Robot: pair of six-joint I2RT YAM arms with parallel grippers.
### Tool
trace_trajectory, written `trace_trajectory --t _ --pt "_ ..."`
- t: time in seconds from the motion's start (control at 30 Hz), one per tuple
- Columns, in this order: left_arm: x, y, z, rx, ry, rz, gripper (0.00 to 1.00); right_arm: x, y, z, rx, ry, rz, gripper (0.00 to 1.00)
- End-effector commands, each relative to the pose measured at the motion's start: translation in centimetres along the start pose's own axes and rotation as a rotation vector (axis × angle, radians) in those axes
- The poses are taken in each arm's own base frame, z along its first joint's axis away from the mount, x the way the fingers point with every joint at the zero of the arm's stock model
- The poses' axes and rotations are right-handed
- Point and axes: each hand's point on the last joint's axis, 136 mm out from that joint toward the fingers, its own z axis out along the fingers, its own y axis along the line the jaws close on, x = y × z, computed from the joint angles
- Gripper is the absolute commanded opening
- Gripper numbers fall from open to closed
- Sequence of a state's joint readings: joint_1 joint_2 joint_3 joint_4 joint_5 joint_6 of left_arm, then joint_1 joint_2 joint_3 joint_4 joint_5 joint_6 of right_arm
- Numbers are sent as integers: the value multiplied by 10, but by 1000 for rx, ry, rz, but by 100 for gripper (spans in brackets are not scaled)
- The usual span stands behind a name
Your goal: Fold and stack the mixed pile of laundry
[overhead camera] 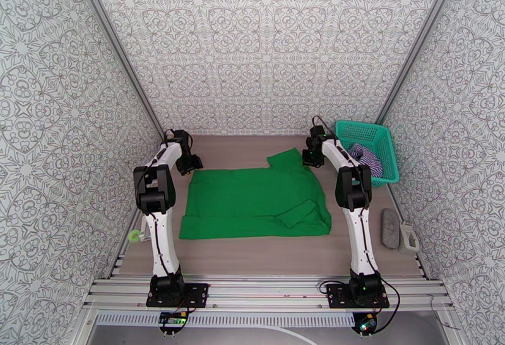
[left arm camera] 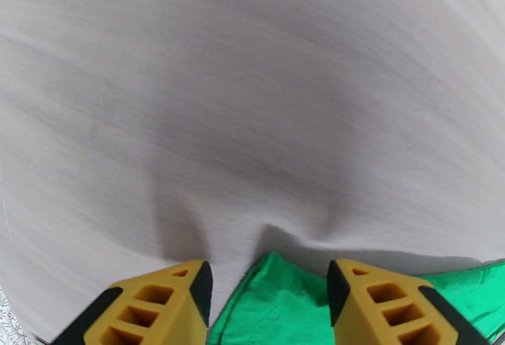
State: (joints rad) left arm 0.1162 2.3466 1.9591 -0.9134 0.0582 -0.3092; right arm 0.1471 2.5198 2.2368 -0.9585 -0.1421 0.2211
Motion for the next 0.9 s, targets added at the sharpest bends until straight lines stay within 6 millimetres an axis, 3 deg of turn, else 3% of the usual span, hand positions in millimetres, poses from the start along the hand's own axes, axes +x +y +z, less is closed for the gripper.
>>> trace_trajectory --t 0.0,0.23,0.57,0.87 --pt "-8 -4 -10 34 -13 8 54 -2 5 -3 -3 -5 -2 5" --pt "-6 -18 -6 50 -3 31 49 -1 5 -2 -1 1 4 0" --pt "2 -10 6 -1 33 35 48 -2 6 -3 -4 -5 8 0" --pt "5 -8 13 -21 47 46 31 -3 6 -6 -6 -10 9 0"
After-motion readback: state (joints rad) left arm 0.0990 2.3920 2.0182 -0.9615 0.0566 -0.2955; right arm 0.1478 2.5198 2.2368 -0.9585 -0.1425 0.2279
